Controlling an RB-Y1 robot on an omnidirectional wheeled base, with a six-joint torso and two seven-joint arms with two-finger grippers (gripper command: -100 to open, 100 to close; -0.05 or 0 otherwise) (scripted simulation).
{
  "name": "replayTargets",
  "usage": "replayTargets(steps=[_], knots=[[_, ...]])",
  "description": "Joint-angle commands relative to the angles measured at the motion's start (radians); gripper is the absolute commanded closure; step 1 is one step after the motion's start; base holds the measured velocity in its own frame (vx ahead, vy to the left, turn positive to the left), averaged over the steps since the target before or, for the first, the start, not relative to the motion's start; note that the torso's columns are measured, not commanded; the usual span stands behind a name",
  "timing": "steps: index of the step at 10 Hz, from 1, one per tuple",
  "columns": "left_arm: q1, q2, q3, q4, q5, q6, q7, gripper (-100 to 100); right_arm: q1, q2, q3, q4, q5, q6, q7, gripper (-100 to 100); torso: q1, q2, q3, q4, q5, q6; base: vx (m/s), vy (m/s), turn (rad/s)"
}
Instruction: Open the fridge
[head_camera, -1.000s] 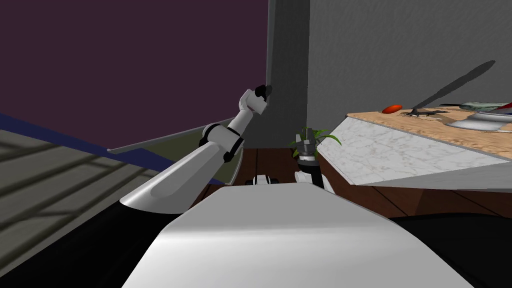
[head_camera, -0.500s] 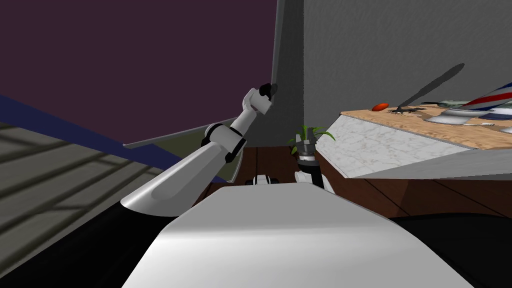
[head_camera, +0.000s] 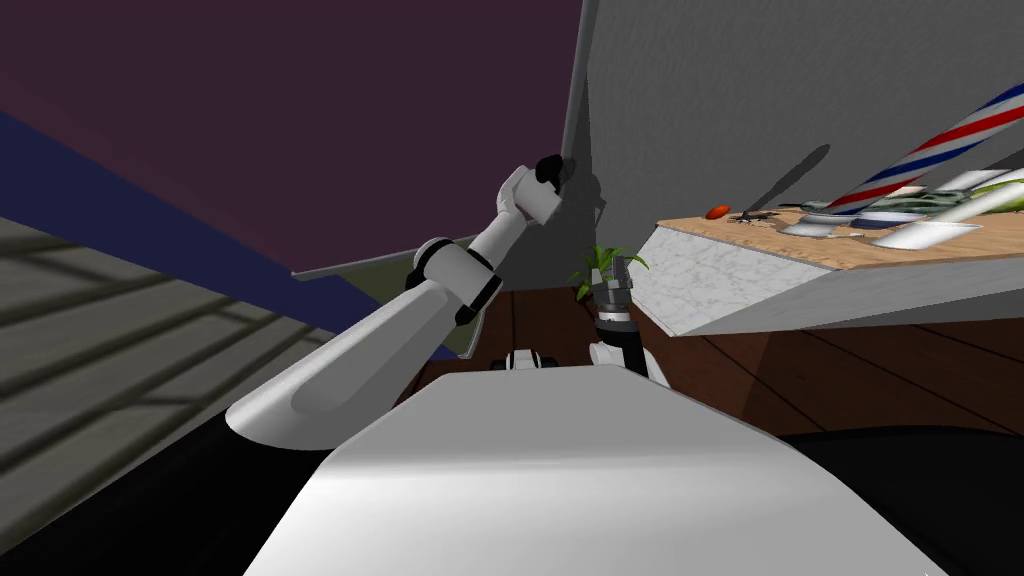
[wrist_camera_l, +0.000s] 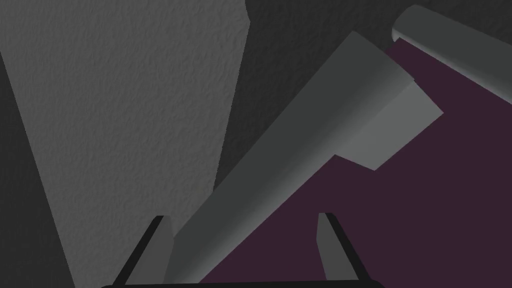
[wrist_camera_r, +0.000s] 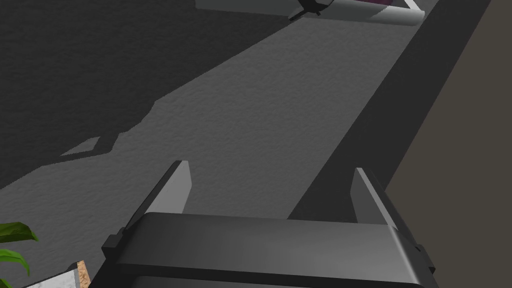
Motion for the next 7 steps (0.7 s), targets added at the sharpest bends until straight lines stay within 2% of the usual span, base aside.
replayTargets(steps=[1,5,6,7], knots=[[-0.030,0.006,0.005,-0.025,0.012,0.054,0.002,-100,0.000,0.000,0.000,0.000,0.000,0.000,0.000,0,0.002,-0.007,-0.005,-0.004,0.001,-0.002,0.083,0.013,0.014],[-0.093,0.012,0.011,-0.030,0.041,0.111,0.004,-100,0.000,0.000,0.000,0.000,0.000,0.000,0.000,0,0.007,0.008,0.004,0.001,0.003,-0.002,0.056,0.020,0.008],[-0.090,0.006,0.011,-0.013,0.033,0.091,0.006,-100,0.000,0.000,0.000,0.000,0.000,0.000,0.000,0,0.007,0.008,0.005,0.001,0.003,-0.002,0.014,0.015,-0.006],[-0.092,0.005,0.011,-0.013,0.033,0.095,0.008,0,0.000,0.000,0.000,0.000,0.000,0.000,0.000,0,0.006,0.008,0.004,0.001,0.003,-0.003,0.000,0.000,0.000]])
